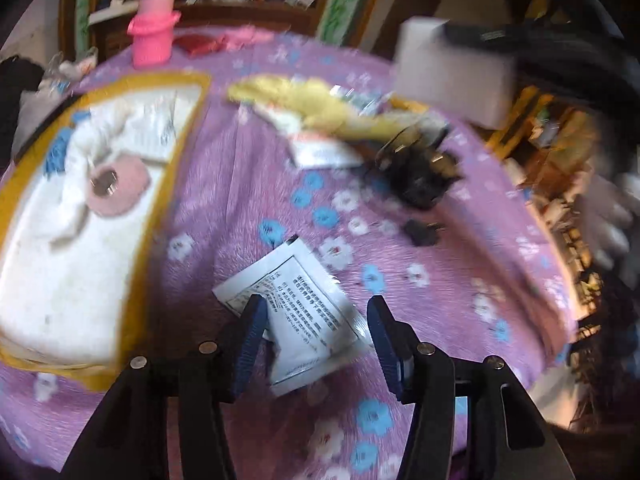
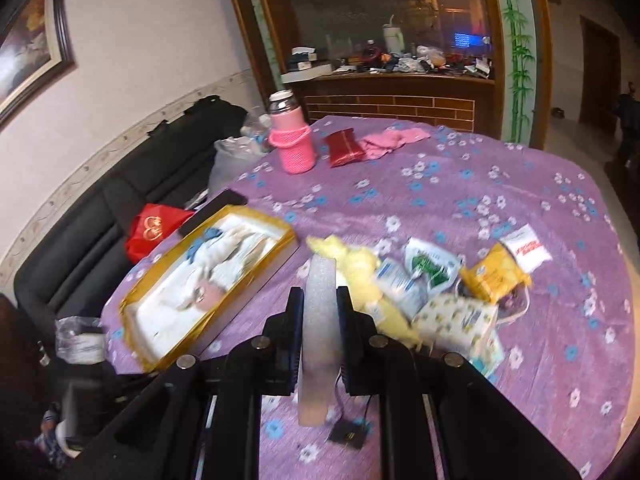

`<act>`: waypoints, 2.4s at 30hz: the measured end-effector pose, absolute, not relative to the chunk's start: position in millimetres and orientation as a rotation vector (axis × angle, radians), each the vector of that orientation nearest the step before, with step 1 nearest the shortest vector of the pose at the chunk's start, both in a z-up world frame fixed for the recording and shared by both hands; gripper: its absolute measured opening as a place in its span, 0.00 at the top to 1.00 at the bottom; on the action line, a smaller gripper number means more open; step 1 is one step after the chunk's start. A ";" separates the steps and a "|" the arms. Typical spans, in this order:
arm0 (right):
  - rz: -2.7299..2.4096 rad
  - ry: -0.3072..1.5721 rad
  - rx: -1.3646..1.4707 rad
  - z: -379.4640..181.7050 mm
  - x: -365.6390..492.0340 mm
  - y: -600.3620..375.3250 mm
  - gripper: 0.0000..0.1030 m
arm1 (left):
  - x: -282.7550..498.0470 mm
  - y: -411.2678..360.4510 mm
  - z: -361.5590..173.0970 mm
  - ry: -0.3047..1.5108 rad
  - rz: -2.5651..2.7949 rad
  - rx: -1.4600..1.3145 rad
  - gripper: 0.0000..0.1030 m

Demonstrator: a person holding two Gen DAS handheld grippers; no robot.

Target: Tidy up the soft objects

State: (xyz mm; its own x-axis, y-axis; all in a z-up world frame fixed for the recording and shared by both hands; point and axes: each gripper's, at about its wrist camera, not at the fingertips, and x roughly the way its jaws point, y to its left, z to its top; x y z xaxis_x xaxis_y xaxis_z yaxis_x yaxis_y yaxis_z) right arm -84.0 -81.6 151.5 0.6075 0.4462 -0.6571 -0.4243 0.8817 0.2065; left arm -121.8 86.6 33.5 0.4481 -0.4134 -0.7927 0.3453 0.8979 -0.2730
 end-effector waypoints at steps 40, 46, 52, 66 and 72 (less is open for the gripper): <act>0.940 1.131 0.168 62.4 -59.7 136.3 0.85 | -13.2 280.6 29.0 0.945 -0.035 -0.296 0.49; 0.775 1.082 -0.068 42.7 -56.1 160.8 0.79 | -24.3 283.2 35.2 0.927 -0.094 -0.392 0.48; 0.755 0.999 -0.091 61.7 -56.7 149.5 0.52 | -61.3 286.5 63.9 0.805 -0.096 -0.369 0.44; 0.576 0.795 0.023 113.2 -89.2 -0.1 0.40 | -30.0 304.1 45.2 0.907 -0.159 -0.452 0.38; 0.499 0.746 0.077 120.0 -109.3 -65.9 0.39 | -18.9 325.1 36.3 0.955 -0.229 -0.740 0.36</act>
State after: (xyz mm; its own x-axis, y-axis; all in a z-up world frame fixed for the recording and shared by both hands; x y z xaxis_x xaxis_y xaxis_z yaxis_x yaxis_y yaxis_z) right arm -109.3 -65.9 120.0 0.6238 0.4612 -0.6310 -0.4073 0.8809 0.2412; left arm -18.9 325.1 36.3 0.5753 -0.4866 -0.6574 -0.1354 0.7361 -0.6632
